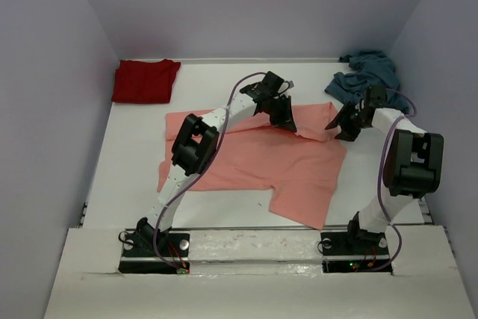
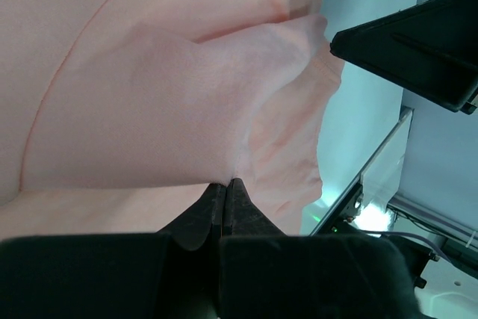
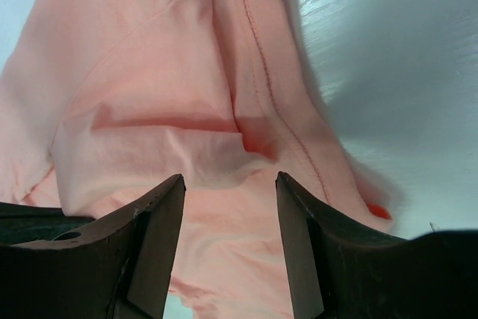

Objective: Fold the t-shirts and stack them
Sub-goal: Fold the tshirt

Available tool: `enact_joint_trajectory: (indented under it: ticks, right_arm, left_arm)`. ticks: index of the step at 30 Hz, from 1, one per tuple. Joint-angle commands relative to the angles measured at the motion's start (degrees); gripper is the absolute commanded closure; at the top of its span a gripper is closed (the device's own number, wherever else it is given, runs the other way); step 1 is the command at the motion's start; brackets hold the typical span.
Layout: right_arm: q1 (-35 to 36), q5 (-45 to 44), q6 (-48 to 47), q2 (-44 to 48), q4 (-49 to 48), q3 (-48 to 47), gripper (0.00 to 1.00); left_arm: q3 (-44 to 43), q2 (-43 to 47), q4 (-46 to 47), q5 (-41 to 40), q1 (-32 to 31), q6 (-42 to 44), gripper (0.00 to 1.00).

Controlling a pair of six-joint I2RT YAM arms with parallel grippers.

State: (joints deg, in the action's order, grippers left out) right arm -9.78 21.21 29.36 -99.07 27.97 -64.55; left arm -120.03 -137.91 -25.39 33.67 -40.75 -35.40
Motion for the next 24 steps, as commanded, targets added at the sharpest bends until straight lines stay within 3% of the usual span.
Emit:
enact_joint_trajectory:
  ticks: [1, 12, 13, 14, 17, 24]
  right_arm:
    - [-0.4, -1.4, -0.7, -0.9, -5.7, 0.7, 0.42]
    - [-0.4, 0.3, 0.7, -3.3, -14.2, 5.2, 0.45]
    - [-0.4, 0.5, 0.8, -3.6, -14.9, 5.6, 0.47]
    - [-0.4, 1.5, 1.0, -3.8, -15.4, 6.1, 0.60]
    - [-0.4, 2.4, 1.9, -4.6, -16.5, 6.5, 0.79]
    - [-0.4, 2.1, 3.1, -3.4, -13.1, 4.9, 0.80]
  left_arm:
    - [-2.3, 5.0, -1.0, 3.6, 0.1, -0.6, 0.97]
    - [-2.3, 4.5, -1.5, 5.1, 0.8, -0.5, 0.97]
    - [-2.4, 4.5, -1.6, 5.1, 0.9, -0.5, 0.97]
    - [-2.4, 4.5, -1.8, 5.1, 1.2, -0.3, 0.97]
    - [-2.4, 4.3, -2.1, 5.3, 1.5, 0.0, 0.97]
    - [-2.6, 3.8, -2.7, 5.7, 2.2, 0.6, 0.97]
